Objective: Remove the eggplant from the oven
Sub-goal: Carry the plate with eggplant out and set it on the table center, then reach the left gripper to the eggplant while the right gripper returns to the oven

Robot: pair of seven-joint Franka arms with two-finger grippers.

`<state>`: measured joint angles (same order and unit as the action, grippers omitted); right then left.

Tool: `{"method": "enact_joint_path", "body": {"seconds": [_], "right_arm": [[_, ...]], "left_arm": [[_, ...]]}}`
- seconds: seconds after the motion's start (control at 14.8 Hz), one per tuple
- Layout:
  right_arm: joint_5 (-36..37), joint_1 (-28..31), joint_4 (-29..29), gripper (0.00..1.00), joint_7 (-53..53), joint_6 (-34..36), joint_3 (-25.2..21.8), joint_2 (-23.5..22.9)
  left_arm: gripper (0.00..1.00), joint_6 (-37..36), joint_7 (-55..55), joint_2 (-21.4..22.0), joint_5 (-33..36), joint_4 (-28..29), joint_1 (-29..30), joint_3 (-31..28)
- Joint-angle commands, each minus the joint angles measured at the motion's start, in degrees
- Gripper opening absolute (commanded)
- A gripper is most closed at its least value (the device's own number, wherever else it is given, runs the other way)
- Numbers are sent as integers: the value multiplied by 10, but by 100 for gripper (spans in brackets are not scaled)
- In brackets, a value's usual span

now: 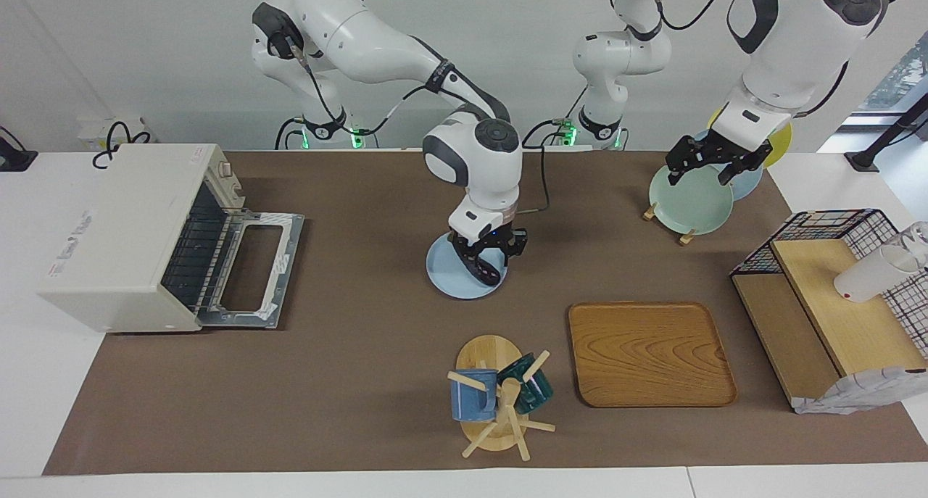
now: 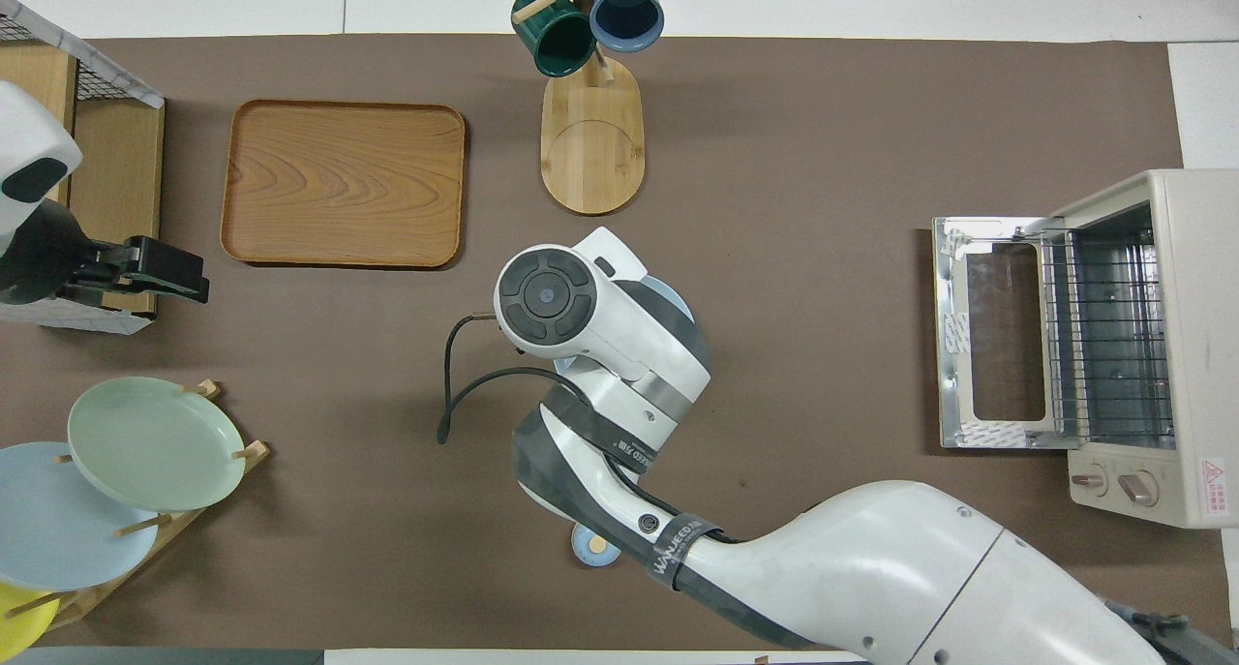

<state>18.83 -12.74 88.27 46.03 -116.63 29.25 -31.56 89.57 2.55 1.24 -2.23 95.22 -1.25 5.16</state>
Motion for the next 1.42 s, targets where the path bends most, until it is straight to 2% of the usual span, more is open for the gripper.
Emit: {"method": "enact_joint_path", "body": {"seconds": [0.0,0.14,0.27,0.41,0.54,0.68,0.88,1.08,1.35], "right_arm": [[-11,77,15,44,-111,88,21,52],[-11,129,52,20,-152,137,21,96],[-8,162,108,0,-156,142,20,126],[-3,205,193,0,-160,109,20,160],[29,244,254,0,-195,73,20,182],[42,278,276,0,-205,36,19,181],[70,301,312,0,-214,-7,19,182],[74,325,330,0,-233,-47,19,178],[96,351,333,0,-276,-54,19,176]], "left_arm": [[100,12,14,10,11,21,-2,5],[100,41,53,27,10,62,-4,7],[100,78,97,34,9,98,-26,9],[100,110,134,25,4,120,-64,9],[100,177,211,-12,-10,132,-131,10],[100,246,277,-56,-30,130,-197,9],[100,307,310,-98,-33,128,-269,10],[100,363,334,-136,-51,127,-319,9],[100,443,327,-196,-49,124,-356,9]]}}
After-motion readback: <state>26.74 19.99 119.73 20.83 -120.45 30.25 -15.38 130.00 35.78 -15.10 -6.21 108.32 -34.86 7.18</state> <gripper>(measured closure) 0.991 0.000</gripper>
